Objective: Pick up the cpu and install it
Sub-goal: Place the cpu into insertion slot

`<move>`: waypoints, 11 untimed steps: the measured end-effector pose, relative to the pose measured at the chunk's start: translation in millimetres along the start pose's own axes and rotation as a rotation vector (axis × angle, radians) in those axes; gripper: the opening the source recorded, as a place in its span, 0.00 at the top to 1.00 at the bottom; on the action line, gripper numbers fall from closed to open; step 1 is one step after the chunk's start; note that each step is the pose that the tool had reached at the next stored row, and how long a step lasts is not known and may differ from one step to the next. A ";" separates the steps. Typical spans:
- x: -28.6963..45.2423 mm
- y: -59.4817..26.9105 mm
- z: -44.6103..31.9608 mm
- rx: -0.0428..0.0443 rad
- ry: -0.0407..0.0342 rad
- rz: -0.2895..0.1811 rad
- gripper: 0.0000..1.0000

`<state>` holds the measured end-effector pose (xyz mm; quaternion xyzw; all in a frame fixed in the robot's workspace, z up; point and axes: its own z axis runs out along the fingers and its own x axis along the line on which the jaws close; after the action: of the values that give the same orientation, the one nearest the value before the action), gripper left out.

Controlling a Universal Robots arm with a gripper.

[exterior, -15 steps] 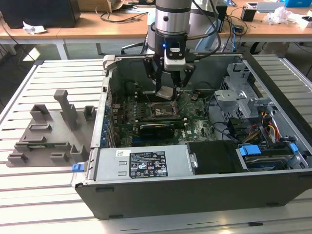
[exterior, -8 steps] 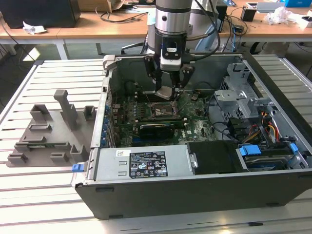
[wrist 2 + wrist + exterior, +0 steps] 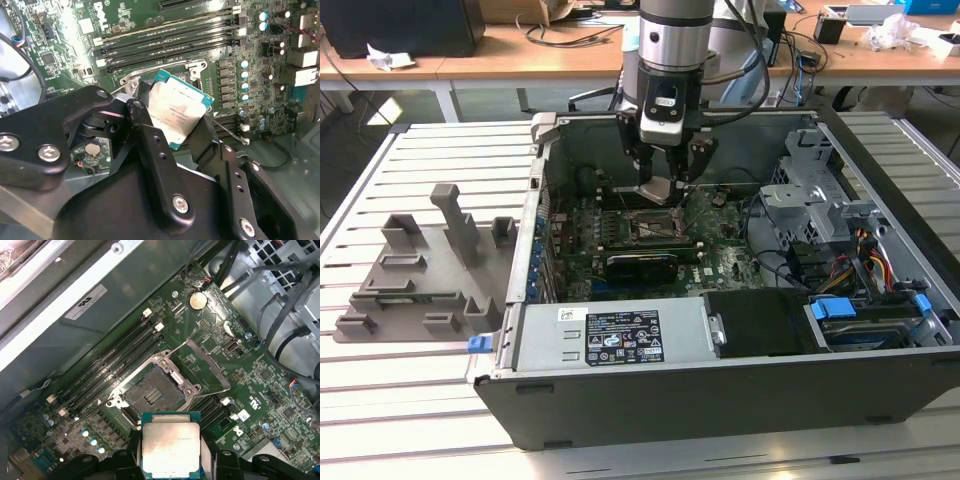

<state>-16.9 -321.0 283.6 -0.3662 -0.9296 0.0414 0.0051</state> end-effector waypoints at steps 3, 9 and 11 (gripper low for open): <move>0.0 0.0 0.0 0.0007 0.0027 0.034 0.45; 0.0 0.0 0.2 0.0026 0.0098 0.122 0.45; 0.0 0.0 0.2 0.0030 0.0110 0.137 0.45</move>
<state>-16.9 -321.1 283.4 -0.4290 -0.9023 0.0411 0.0079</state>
